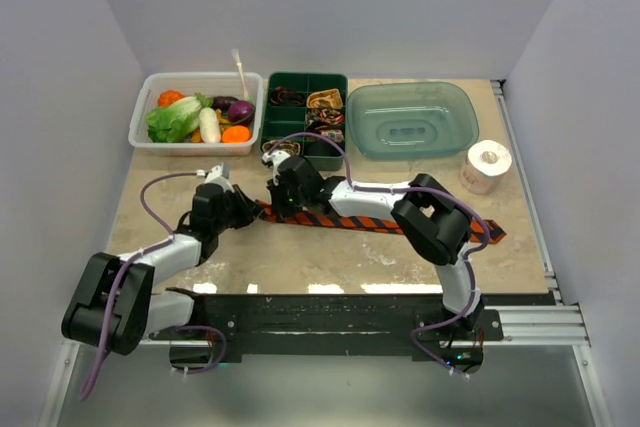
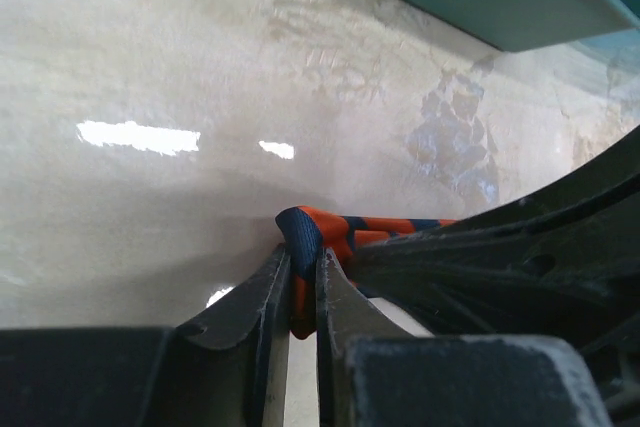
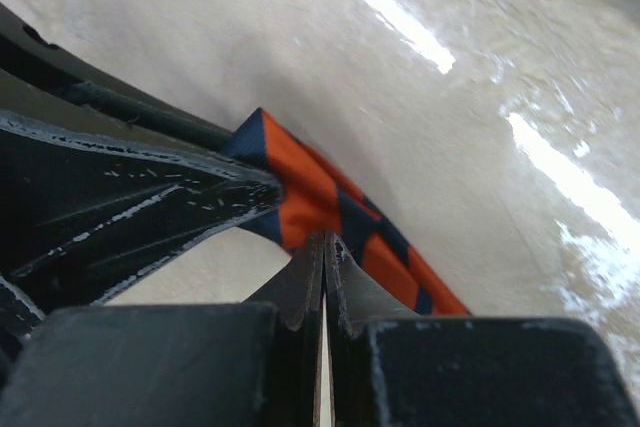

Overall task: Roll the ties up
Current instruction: Roll the tie at the center of the board.

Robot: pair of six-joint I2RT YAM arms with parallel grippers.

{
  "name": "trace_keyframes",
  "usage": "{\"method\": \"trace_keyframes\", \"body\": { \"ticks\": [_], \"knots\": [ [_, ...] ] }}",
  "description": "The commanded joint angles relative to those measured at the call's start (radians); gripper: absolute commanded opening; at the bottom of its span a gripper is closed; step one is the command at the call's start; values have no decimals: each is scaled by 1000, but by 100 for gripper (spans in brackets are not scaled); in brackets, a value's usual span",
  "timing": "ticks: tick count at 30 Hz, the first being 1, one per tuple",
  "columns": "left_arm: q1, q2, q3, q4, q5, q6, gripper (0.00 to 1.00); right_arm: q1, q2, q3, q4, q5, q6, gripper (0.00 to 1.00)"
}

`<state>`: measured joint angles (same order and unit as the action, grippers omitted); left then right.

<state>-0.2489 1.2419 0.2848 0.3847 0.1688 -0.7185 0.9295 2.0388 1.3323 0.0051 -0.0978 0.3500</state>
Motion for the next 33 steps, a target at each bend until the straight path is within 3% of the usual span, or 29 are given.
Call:
{"method": "trace_keyframes", "body": {
  "ticks": [1,14,33],
  "knots": [
    [5,-59,91,-142,-89,114,3,22,30,67,9,-16,3,0],
    [3,-124,172,-314,-164,231,0,28,115,119,38,-14,53,0],
    [-101,-68,258,-365,-219,257,0,28,175,154,76,-69,102,0]
  ]
}}
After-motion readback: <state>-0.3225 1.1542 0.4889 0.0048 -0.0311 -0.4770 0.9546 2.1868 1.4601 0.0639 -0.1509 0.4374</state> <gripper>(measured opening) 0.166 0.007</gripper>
